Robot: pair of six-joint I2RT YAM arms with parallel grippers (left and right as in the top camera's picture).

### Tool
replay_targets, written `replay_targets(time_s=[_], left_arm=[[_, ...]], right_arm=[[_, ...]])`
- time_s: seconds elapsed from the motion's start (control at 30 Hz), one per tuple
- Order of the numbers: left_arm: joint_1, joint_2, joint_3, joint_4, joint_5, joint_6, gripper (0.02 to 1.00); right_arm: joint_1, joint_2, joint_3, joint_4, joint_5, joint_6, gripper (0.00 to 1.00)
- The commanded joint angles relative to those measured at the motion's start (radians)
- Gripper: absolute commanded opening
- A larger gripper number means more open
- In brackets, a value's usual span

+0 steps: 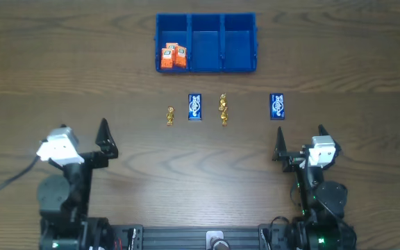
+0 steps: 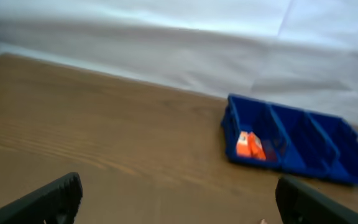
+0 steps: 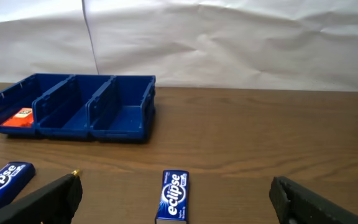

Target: Sort Candies Into Trays

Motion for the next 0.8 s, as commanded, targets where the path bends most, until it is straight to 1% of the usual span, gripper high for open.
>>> replay_targets(time_s=[0.03,0.07,0.1,0.23,0.8], left_arm=[[0.005,-0.123,-0.185,0.147,0.112,0.085,0.998],[0.004,-0.142,-0.216,0.161,0.135,0.118,1.0],[0.005,-0.163,-0.23,0.119,0.149,0.144,1.0],[0.01,-0.165,-0.229,0.036,0.148,0.179,1.0],[0.008,-0.164,-0.229,0.032,0.156,0.168,0.998]], right_arm=[[0.002,-0.005,-0.004,-0.005,-0.005,-0.012,1.0],[0.002,-0.005,-0.004,-0.005,-0.005,-0.011,0.998],[0.002,-0.005,-0.004,-0.005,-0.005,-0.011,1.0],[0.002,-0.005,-0.004,-0.005,-0.005,-0.011,0.998],[0.002,-0.005,-0.004,-0.005,-0.005,-0.011,1.0]])
